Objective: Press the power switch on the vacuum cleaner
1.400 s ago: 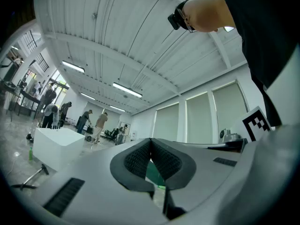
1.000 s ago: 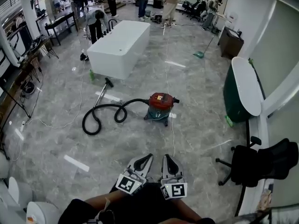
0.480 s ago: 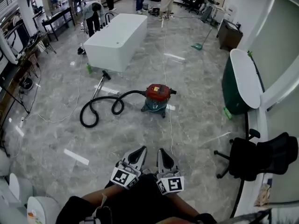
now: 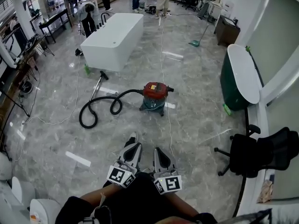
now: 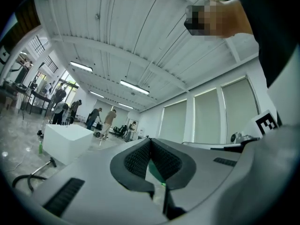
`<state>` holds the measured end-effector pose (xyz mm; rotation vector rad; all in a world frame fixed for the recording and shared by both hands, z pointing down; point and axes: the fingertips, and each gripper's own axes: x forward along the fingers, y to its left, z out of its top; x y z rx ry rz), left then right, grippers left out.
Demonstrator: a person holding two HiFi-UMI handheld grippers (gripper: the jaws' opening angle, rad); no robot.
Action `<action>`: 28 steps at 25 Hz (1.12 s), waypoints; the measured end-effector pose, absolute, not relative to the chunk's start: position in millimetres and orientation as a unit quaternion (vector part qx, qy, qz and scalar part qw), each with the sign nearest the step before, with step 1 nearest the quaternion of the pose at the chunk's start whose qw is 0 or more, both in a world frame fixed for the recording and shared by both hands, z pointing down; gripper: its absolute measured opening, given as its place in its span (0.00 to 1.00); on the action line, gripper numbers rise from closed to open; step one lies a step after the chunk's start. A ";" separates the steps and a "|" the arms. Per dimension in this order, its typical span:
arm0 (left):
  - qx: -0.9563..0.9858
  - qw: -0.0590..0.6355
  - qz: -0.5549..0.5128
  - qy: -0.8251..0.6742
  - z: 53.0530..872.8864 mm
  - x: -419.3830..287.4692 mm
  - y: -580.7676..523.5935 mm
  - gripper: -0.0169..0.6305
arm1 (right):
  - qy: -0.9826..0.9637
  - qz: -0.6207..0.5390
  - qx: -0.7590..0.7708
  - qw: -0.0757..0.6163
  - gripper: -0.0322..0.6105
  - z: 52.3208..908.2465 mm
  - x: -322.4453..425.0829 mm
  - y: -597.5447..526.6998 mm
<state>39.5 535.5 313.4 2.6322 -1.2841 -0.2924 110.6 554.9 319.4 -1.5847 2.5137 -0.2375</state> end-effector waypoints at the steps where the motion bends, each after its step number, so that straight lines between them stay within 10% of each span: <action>1: 0.893 0.095 -0.098 -0.430 311.4 42.6 535.7 0.05 | 0.838 -0.079 -0.535 0.080 0.08 319.9 113.3 555.2; 28: 0.888 0.095 -0.106 -0.436 315.4 49.9 487.8 0.05 | 0.832 -0.086 -0.547 0.042 0.08 336.7 138.8 502.6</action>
